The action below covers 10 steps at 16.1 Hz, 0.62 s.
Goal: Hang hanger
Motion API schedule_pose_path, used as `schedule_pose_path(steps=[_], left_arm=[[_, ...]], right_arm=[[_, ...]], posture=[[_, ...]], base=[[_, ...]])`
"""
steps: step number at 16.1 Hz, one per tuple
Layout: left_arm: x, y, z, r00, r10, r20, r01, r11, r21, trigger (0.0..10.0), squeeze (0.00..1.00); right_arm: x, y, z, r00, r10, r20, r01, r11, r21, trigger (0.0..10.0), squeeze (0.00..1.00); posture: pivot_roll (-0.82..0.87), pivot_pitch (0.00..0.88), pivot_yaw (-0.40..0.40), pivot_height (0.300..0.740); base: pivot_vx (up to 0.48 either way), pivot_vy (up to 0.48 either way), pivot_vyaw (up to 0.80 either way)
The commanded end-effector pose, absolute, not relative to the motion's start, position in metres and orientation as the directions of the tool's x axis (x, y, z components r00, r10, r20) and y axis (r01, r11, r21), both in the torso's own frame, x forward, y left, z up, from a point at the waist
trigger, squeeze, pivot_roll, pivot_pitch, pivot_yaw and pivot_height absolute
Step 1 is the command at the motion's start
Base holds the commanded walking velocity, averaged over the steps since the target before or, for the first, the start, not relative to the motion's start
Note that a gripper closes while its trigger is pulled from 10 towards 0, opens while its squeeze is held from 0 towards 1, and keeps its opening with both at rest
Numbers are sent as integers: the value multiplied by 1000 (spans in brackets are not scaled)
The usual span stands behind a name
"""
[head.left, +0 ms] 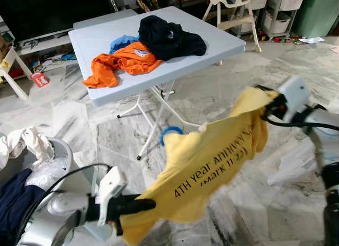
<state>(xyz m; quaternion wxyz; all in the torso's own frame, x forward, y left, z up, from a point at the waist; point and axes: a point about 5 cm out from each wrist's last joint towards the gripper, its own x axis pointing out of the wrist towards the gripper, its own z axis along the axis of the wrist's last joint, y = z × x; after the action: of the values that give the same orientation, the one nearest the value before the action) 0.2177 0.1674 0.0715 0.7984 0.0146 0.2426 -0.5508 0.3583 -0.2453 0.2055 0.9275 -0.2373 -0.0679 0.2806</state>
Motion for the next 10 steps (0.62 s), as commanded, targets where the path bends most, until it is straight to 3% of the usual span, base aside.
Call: schedule_pose_path(steps=[1, 4, 8, 9, 10], left_arm=[[219, 168, 69, 274, -857, -437, 899, 390, -201, 0, 0], [242, 153, 73, 383, -834, -398, 900, 434, -43, 0, 0], [259, 145, 84, 472, -816, -333, 876, 478, 70, 0, 0], [262, 144, 88, 486, -818, -307, 871, 483, 92, 0, 0], [263, 144, 91, 490, -822, -289, 871, 479, 114, 0, 0]], right_arm=[[358, -236, 211, 807, 590, 13, -509, 707, -491, 0, 0], [344, -197, 192, 682, 731, -32, -669, 605, -431, 0, 0], [332, -190, 170, 626, 768, -132, -743, 537, -399, 0, 0], [333, -192, 165, 646, 744, -170, -730, 538, -421, 10000, 0], [334, -196, 160, 667, 716, -205, -716, 540, -443, 10000, 0]], posture=[[-93, 57, 86, 740], [-99, 51, 89, 740], [-102, 48, 91, 740], [-105, 46, 93, 740], [-105, 45, 93, 740]], base=[[0, 0, 0], [0, 0, 0], [0, 0, 0], [0, 0, 0], [0, 0, 0]])
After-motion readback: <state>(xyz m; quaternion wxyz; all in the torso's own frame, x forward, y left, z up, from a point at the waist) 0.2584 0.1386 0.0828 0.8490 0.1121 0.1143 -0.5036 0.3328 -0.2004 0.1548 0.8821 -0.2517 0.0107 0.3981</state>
